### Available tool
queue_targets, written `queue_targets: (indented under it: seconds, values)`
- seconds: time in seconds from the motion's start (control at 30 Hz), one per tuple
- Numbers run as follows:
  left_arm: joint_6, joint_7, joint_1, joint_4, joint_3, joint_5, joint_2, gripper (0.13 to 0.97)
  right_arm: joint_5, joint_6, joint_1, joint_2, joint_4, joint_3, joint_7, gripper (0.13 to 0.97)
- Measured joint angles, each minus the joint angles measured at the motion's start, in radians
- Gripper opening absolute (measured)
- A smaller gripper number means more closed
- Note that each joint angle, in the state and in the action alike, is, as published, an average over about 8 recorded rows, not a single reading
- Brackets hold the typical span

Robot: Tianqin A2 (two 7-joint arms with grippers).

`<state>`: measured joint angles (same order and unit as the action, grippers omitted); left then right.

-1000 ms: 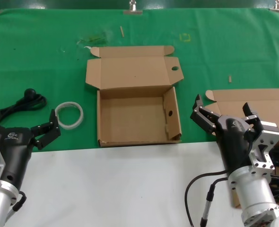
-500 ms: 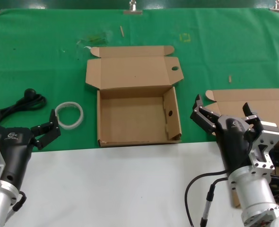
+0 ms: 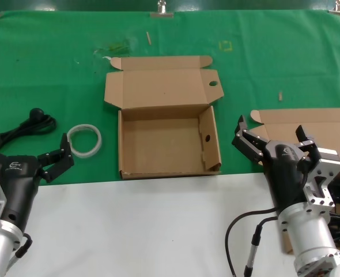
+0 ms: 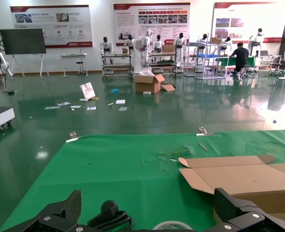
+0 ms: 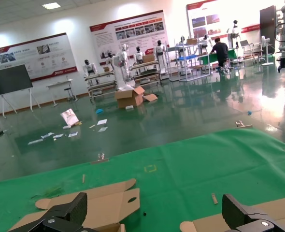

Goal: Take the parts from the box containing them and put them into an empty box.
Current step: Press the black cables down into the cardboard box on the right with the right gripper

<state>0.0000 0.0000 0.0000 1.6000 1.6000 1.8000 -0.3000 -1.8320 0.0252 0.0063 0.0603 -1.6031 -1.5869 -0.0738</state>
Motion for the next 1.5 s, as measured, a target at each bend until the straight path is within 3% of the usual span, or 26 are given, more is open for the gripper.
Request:
queue_targets:
  seconds: [0.17, 0.3, 0.73, 1.03, 1.27, 1.5]
  values:
    - [0.000, 0.000, 0.000, 0.000, 0.000, 0.000, 0.000, 0.966, 0.001, 0.007, -0.003, 0.000, -0.006, -0.001, -0.006, 0.966]
    - [0.000, 0.000, 0.000, 0.000, 0.000, 0.000, 0.000, 0.966, -0.001, 0.104, -0.045, 0.000, -0.080, -0.023, -0.102, 0.966]
    - [0.000, 0.000, 0.000, 0.000, 0.000, 0.000, 0.000, 0.966, -0.327, 0.688, -0.121, -0.002, -0.374, -0.232, -0.695, 0.966]
    - [0.000, 0.000, 0.000, 0.000, 0.000, 0.000, 0.000, 0.966, -0.344, 1.028, -0.092, -0.002, -0.388, -0.293, -1.083, 0.966]
    - [0.000, 0.000, 0.000, 0.000, 0.000, 0.000, 0.000, 0.966, -0.322, 1.180, -0.069, -0.002, -0.362, -0.256, -1.408, 0.966]
    - [0.000, 0.000, 0.000, 0.000, 0.000, 0.000, 0.000, 0.966, -0.370, 1.207, -0.022, -0.002, -0.334, -0.211, -1.706, 0.966]
